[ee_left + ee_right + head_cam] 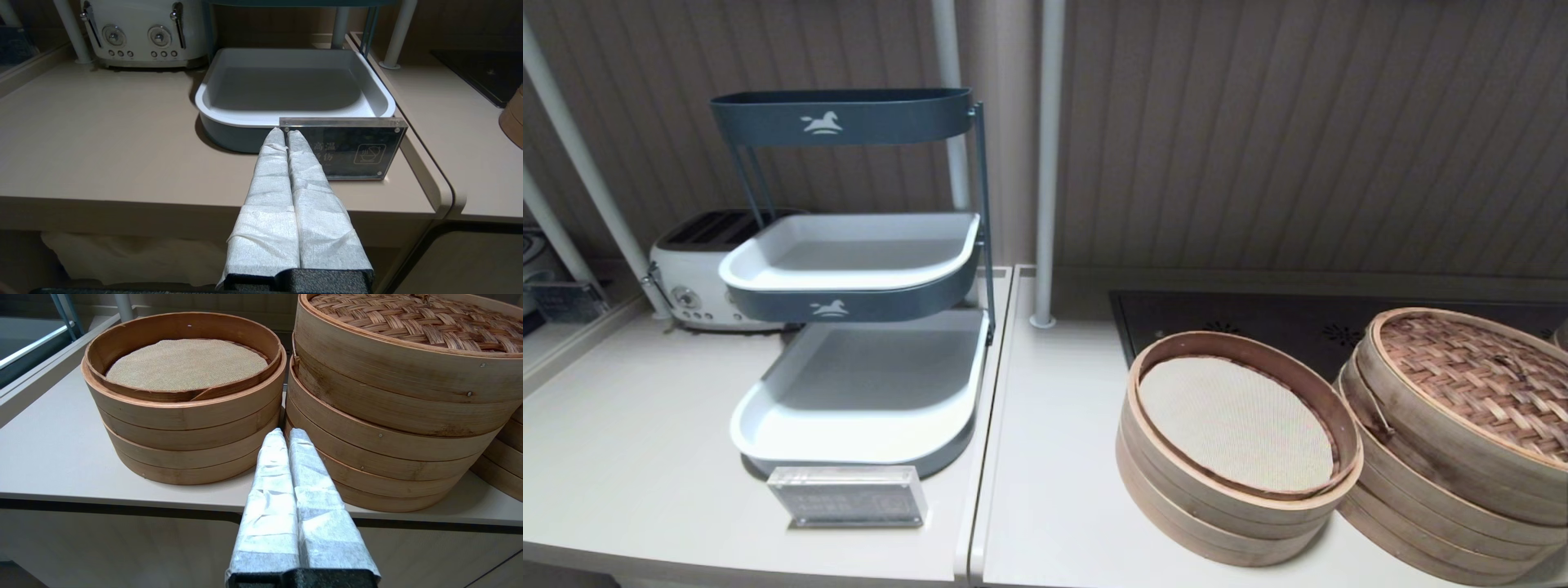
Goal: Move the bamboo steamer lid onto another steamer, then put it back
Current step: Pick up the steamer
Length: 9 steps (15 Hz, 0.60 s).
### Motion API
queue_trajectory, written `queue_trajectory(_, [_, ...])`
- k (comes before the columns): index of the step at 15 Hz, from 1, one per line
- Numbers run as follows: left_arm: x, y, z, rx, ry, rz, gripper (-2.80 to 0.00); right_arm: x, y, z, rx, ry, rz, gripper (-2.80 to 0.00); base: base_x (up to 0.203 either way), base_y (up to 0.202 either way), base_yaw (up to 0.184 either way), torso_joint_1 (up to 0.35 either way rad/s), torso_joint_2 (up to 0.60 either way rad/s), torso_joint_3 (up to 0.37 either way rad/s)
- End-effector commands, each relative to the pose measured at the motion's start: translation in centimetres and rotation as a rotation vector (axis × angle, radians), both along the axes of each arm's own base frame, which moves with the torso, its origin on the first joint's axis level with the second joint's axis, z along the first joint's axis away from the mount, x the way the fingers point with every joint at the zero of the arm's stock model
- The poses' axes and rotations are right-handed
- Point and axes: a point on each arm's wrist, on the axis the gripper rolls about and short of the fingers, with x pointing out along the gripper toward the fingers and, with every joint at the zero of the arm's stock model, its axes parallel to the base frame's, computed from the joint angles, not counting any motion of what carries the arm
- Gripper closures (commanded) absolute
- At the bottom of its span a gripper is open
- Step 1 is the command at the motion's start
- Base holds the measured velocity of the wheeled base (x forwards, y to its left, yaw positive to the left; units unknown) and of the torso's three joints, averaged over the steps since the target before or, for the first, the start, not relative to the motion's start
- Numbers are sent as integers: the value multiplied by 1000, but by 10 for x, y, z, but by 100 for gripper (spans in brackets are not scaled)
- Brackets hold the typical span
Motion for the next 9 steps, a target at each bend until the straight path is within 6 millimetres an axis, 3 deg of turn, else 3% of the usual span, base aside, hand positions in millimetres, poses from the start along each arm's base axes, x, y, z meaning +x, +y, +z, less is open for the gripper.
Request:
queue_trajectory(1, [2,0,-8,0,24,-1,0,2,0,-7,0,27,0,0,0,0,0,0,0,0])
queue_trajectory(9, [2,0,-8,0,25,-1,0,2,0,-7,-3,26,2,0,0,0,0,0,0,0])
